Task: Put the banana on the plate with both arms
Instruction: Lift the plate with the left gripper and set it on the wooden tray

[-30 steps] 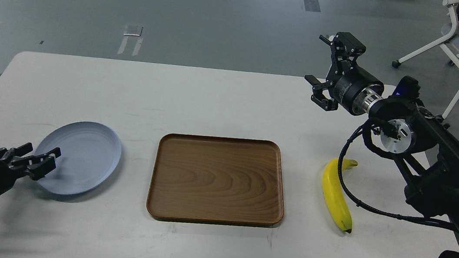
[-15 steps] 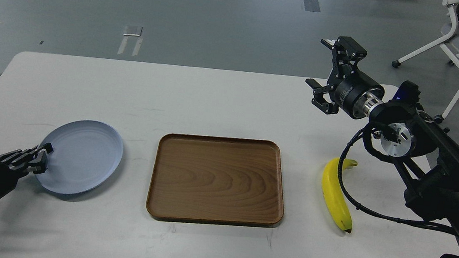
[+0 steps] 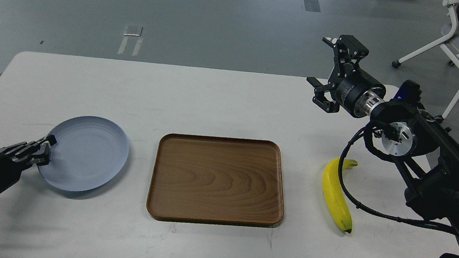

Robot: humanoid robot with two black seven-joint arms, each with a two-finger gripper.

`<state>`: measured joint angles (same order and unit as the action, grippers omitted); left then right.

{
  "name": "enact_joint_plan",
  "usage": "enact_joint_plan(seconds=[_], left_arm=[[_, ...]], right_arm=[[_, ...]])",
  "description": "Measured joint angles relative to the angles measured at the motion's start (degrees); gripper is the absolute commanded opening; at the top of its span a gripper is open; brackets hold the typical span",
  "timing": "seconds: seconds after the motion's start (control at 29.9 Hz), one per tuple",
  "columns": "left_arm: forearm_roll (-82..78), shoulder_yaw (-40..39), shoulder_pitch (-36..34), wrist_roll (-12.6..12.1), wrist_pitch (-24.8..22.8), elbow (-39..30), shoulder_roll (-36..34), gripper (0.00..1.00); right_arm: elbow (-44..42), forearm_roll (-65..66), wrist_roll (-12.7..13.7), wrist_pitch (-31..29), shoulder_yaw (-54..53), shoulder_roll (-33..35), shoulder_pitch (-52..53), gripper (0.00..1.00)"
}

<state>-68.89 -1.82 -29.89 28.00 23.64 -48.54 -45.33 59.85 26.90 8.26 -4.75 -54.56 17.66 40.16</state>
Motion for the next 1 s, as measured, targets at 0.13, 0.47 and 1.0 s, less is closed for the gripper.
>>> enact_joint_plan(seconds=[0.13,0.47,1.0], left_arm=[[-0.06,0.12,-2.39,0.00,-0.01,-3.78,-0.68,0.00],[-4.73,0.74,-11.96,0.00,-2.69,-17.75,-1.71,0.00],[-5.86,3.20,-19.15,0.00,-13.84,-9.22,18.25,0.00]], right_arm=[[0.00,0.00,0.00,0.00,-0.17,0.23,0.00,1.00],[0.12,0.00,0.00,0.00,-0.60,0.37,0.00,1.00],[0.03,0.00,0.00,0.00,-1.51,0.64,-0.53,1.00]])
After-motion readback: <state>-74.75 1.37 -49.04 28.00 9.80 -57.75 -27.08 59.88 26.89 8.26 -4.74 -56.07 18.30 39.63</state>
